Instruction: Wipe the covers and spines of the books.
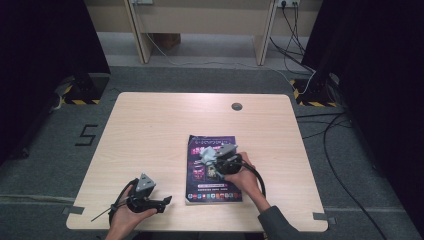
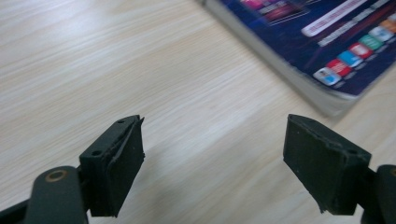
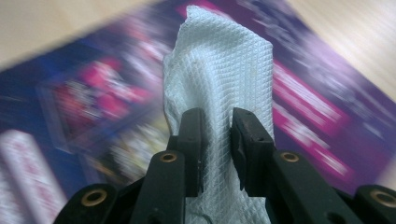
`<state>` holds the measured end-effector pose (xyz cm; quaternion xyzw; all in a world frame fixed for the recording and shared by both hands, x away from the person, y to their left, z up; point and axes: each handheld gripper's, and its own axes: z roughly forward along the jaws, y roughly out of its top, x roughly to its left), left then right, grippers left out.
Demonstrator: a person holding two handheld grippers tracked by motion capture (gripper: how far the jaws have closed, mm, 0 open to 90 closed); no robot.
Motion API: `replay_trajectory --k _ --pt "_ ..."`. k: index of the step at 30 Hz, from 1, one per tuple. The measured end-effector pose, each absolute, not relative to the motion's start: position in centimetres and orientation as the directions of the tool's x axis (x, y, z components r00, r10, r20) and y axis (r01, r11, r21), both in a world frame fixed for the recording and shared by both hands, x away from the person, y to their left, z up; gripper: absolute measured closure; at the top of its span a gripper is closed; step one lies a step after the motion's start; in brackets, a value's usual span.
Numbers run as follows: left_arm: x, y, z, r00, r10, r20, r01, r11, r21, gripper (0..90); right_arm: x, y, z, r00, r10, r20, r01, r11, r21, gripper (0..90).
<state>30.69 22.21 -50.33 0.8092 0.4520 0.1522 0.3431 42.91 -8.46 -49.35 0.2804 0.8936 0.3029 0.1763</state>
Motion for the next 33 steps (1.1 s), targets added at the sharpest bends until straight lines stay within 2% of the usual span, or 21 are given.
replay_trajectory --k 5,11,16,21,27,33 --pt "31.1 22.6 -50.7 0.526 0.849 -0.054 0.642 -0.355 0.68 19.0 43.9 -12.8 -49.3 -0.707 0.693 -0.143 0.46 0.604 0.651 74.3" --pt "31.2 22.3 -51.0 0.533 0.845 -0.042 0.646 -0.374 0.666 18.9 44.0 -14.0 -49.4 -0.677 0.726 -0.121 0.493 0.57 0.657 74.5" --pt "31.4 22.1 -51.1 0.54 0.841 -0.03 0.643 -0.389 0.66 18.4 43.5 -12.7 -49.3 -0.696 0.691 -0.195 0.447 0.629 0.636 74.8" --pt "31.3 22.1 -51.2 0.54 0.841 -0.027 0.64 -0.389 0.663 17.0 42.3 -10.2 -49.4 -0.752 0.634 -0.179 0.401 0.656 0.64 74.9" --pt "31.2 22.0 -51.3 0.546 0.837 -0.028 0.633 -0.391 0.668 14.4 39.8 -5.8 -49.6 -0.842 0.52 -0.14 0.316 0.687 0.654 74.5" --pt "31.2 22.1 -51.4 0.55 0.834 -0.028 0.629 -0.393 0.67 14.3 38.4 -3.7 -49.7 -0.878 0.458 -0.143 0.261 0.707 0.658 74.5"
